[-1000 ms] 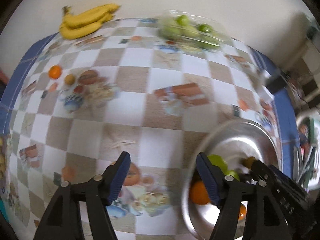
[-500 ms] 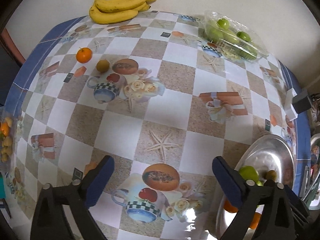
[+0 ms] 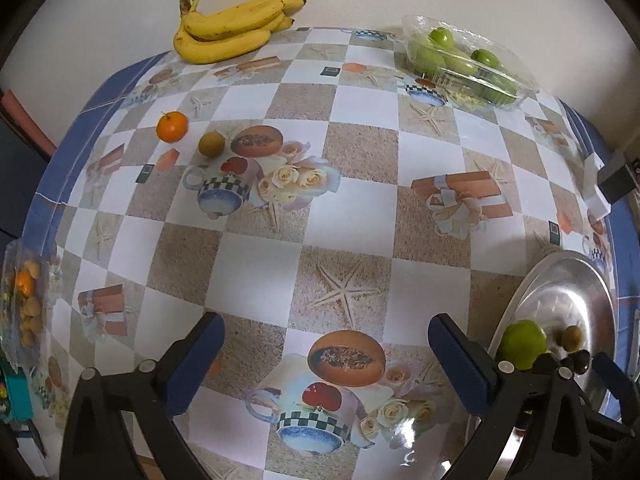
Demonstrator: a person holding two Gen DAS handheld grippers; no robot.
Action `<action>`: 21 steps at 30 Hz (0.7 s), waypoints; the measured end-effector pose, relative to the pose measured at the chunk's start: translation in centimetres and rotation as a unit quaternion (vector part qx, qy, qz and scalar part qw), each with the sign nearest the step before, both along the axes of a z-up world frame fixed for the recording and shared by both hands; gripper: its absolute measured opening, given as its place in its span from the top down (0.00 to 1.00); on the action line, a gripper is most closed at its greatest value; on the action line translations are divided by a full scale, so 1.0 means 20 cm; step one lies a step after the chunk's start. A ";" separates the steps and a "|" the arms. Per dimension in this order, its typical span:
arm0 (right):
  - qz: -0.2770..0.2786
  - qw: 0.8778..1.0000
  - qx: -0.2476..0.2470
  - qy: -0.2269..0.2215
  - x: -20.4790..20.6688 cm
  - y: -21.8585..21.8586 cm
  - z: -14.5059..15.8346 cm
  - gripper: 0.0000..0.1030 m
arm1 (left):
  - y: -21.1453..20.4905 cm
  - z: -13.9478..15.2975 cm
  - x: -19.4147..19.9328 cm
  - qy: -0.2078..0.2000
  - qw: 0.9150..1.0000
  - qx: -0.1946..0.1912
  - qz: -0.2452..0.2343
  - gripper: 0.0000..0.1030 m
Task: Organize fruits
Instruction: 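Move both open tools back from the bowl over the table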
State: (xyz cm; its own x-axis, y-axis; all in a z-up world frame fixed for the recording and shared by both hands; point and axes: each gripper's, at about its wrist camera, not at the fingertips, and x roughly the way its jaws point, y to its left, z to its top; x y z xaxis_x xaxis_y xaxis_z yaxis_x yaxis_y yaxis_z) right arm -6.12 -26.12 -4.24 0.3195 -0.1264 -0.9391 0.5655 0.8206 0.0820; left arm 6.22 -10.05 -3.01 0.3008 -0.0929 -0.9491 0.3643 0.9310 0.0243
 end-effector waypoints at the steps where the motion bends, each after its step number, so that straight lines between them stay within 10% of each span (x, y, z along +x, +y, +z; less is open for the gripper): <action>1: 0.002 1.000 -0.001 0.002 0.00 0.01 0.00 0.00 | 0.01 0.00 0.00 -0.002 1.000 0.002 0.000 0.00; 21: 0.024 0.999 -0.022 -0.007 0.06 0.10 0.02 0.00 | 0.08 0.02 0.02 -0.011 1.000 0.006 0.014 0.00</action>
